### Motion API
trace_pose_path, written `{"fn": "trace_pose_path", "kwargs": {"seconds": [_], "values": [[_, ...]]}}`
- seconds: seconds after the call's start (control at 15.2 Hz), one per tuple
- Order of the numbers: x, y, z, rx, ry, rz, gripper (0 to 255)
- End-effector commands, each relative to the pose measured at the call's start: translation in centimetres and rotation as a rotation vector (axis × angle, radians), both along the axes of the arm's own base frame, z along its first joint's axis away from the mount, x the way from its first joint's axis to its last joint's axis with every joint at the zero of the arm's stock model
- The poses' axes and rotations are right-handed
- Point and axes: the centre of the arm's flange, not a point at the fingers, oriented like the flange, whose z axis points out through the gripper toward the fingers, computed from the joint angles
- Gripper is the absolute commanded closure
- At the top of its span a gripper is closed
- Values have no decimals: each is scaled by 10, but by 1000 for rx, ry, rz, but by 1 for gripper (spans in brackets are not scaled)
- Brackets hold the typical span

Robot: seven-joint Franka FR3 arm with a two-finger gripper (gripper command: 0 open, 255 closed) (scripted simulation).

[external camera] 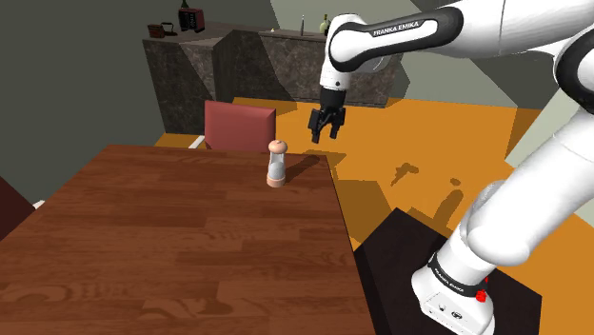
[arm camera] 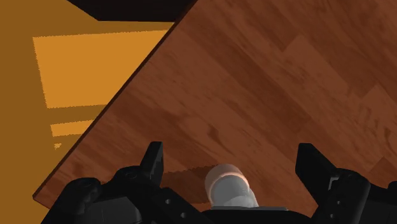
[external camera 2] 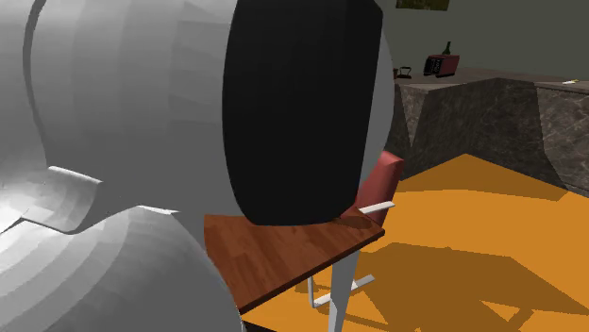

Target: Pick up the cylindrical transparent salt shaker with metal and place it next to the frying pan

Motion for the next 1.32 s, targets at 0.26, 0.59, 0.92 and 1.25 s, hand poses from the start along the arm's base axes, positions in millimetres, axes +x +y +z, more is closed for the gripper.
{"fn": "trace_pose_path", "kwargs": {"seconds": [0.26, 0.59, 0.92, 1.25], "values": [[73, 20, -18, 22, -11, -10, 0], [133, 34, -35, 41, -20, -18, 0], [171, 43, -51, 52, -25, -23, 0], [169, 49, -77, 52, -25, -23, 0]]}}
